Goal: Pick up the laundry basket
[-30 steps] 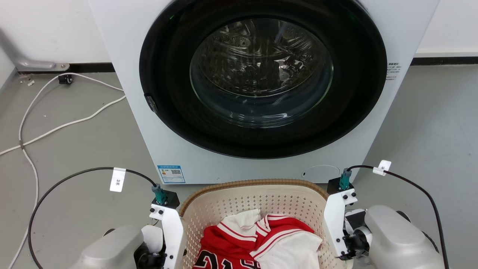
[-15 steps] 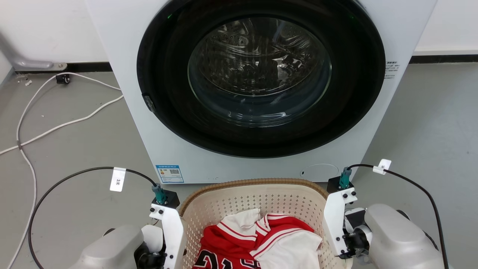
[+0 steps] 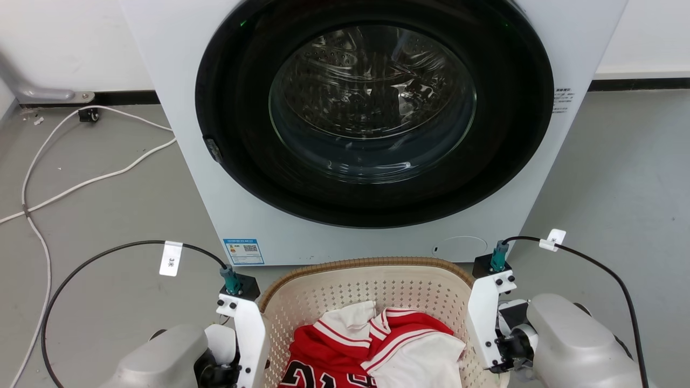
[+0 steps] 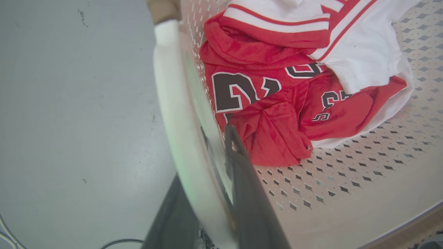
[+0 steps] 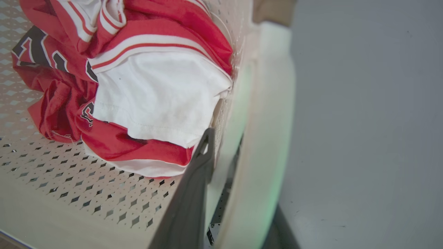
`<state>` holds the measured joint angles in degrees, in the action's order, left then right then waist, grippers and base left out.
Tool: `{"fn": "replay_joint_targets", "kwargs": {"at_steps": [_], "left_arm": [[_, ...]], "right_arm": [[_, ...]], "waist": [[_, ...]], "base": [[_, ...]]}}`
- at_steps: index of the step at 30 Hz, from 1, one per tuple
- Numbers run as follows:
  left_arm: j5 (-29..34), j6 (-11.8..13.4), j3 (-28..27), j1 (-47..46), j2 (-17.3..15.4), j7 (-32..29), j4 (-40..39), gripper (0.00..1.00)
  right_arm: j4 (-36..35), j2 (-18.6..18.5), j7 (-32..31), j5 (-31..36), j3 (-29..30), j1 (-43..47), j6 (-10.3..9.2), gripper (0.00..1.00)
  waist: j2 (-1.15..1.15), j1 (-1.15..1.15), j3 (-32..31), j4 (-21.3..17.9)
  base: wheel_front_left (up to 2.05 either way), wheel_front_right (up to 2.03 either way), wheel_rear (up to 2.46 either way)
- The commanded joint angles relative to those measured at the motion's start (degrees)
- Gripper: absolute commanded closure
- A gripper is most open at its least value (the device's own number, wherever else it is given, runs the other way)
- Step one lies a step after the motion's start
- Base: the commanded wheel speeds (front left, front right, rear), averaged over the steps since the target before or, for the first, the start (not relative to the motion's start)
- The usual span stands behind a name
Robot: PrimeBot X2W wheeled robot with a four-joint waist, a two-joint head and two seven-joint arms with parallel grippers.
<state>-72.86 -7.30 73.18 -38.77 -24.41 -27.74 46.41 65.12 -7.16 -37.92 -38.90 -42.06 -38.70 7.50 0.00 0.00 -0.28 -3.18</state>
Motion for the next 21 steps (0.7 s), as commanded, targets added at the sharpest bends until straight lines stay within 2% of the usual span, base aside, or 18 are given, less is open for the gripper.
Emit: {"fn": "replay_joint_targets", "kwargs": {"at_steps": [1, 21], "left_arm": [[0.09, -0.3, 0.27, -0.04, -0.16, -0.24, -0.14, 1.0], [-0.07, -0.42, 0.27, 0.42, -0.33, -0.38, -1.02, 1.0]], "right_arm": [[-0.08, -0.99, 0.25, -0.19, -0.34, -1.15, -0.02, 1.0], [-0.59, -0.99, -0.25, -3.45, -3.26, -1.73, 0.0, 1.0]], "waist": [[0.0, 0.0, -0.05, 0.02], [0.0, 0.0, -0.01, 0.0]], "base": [[0.0, 0.0, 0.0], [0.0, 0.0, 0.0]]}}
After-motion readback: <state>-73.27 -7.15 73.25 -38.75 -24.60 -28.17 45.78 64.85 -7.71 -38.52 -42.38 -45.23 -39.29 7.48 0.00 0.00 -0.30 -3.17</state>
